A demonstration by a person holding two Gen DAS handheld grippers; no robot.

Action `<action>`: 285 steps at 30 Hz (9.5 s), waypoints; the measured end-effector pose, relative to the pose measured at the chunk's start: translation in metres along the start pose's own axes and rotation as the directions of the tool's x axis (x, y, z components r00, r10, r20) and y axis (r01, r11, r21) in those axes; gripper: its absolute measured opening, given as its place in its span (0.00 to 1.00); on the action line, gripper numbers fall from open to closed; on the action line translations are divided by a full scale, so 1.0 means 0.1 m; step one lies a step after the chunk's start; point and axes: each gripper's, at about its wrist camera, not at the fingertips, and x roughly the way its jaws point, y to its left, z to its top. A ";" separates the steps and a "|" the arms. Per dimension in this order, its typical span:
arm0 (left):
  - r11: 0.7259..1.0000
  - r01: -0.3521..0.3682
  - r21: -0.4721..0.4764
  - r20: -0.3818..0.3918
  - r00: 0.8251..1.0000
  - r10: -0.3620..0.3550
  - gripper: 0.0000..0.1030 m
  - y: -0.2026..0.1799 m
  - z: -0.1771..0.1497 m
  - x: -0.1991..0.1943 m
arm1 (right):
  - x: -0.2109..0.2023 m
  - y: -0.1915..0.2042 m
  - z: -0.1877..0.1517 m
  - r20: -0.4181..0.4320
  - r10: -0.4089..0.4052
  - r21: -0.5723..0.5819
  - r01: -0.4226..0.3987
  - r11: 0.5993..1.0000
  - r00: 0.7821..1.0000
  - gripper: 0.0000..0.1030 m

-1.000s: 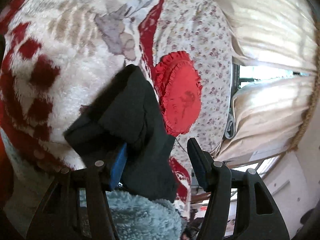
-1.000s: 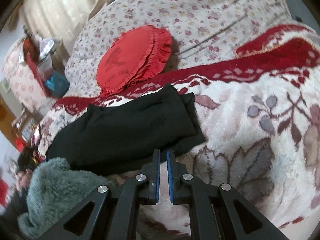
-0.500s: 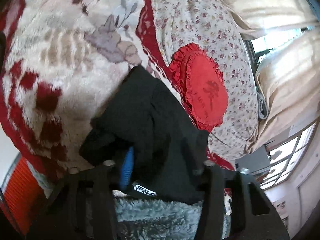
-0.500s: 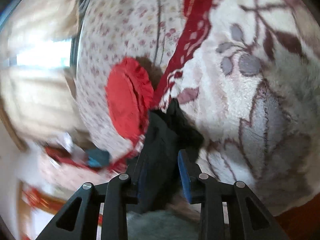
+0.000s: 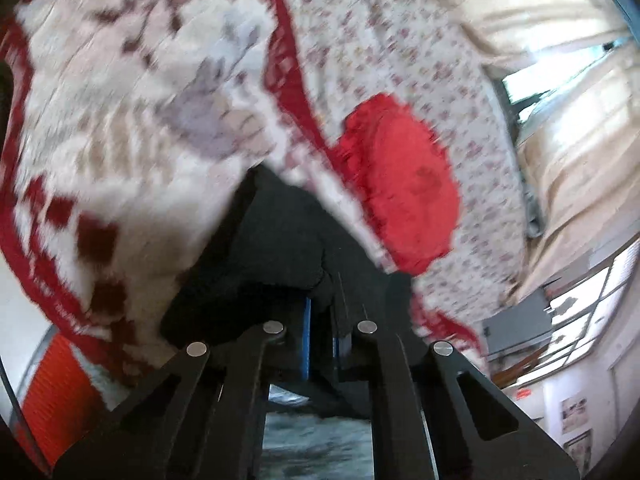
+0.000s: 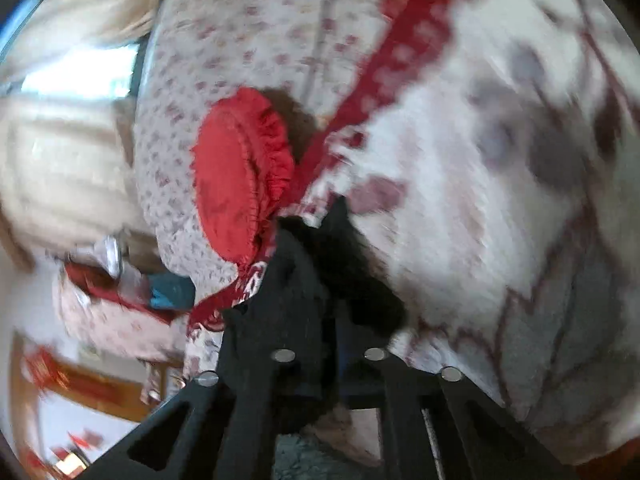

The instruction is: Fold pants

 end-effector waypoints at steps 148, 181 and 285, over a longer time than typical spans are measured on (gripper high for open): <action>0.835 -0.327 0.443 -0.069 0.916 0.396 0.43 -0.57 -0.27 1.06 | 0.05 -0.20 -0.07 0.034 0.060 0.067 -0.062 0.996 0.998 0.46; 0.755 -0.375 0.538 -0.024 0.889 0.458 0.55 -0.69 -0.40 1.17 | 0.10 0.35 -0.21 0.120 -0.217 -0.180 0.236 0.955 0.969 0.08; 0.697 -0.047 0.715 -0.300 0.880 0.367 0.17 -1.55 -0.62 1.90 | 2.40 1.78 -0.55 -0.222 -0.445 -0.780 0.116 0.615 0.867 0.20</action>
